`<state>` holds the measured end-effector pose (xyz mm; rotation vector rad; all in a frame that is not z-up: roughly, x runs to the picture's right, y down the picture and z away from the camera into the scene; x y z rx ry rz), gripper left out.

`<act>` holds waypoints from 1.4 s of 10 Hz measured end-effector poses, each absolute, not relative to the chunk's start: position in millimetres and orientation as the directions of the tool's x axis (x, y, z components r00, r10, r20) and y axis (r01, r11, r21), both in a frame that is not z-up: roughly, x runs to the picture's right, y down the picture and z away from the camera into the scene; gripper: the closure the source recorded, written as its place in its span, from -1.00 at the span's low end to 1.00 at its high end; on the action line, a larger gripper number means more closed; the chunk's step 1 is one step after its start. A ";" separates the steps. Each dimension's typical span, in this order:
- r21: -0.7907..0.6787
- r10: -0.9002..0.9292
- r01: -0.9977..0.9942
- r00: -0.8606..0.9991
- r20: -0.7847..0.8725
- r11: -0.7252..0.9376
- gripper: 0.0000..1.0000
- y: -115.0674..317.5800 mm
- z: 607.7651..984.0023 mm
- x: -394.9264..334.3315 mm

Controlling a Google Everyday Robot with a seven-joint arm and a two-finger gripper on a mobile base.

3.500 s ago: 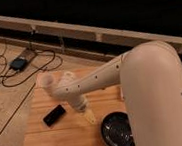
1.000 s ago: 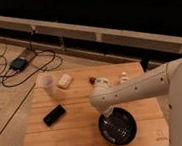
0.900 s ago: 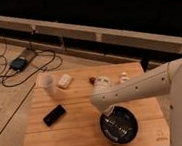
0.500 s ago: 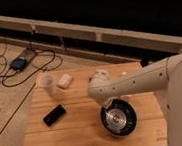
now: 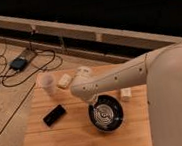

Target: Drag the ceramic bowl in a circle

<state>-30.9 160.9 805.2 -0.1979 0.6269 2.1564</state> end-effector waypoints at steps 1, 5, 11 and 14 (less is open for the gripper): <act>0.359 0.711 -0.797 -0.599 -0.369 -0.486 1.00 168.9 799.4 -46.1; 0.361 0.701 -0.824 -0.563 -0.437 -0.437 1.00 213.5 764.1 -85.4; 0.430 0.674 -0.747 -0.655 -0.342 -0.507 1.00 224.4 757.2 -8.9; 0.445 0.658 -0.674 -0.720 -0.220 -0.589 1.00 191.8 780.2 54.8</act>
